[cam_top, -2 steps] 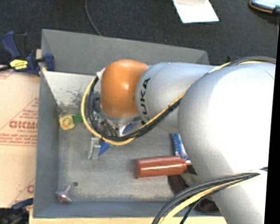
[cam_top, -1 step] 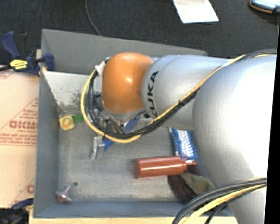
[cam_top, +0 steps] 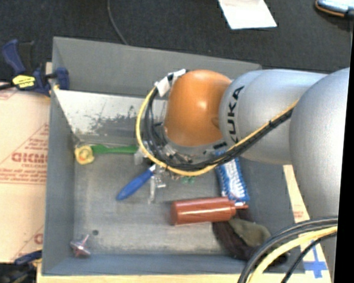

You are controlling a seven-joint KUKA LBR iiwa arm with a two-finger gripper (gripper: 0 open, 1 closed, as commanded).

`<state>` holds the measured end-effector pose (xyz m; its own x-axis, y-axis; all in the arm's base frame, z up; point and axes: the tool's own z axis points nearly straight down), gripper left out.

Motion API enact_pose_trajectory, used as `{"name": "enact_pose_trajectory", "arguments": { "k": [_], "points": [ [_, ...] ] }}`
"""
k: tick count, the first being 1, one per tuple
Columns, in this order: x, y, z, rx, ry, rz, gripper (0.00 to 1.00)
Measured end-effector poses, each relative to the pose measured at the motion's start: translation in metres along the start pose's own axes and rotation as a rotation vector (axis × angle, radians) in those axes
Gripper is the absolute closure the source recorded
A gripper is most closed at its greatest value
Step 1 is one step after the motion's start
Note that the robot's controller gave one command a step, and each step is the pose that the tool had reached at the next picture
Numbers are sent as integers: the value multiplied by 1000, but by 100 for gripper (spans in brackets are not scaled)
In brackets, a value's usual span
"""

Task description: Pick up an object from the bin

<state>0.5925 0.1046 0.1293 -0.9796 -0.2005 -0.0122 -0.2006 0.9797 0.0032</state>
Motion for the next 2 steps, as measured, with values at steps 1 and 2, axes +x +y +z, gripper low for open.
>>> {"name": "enact_pose_trajectory", "arguments": {
  "k": [1, 2],
  "points": [
    [-41, 8, 8, -1, -9, 56, 0],
    [-49, -6, 31, -1, -9, -62, 0]
  ]
}}
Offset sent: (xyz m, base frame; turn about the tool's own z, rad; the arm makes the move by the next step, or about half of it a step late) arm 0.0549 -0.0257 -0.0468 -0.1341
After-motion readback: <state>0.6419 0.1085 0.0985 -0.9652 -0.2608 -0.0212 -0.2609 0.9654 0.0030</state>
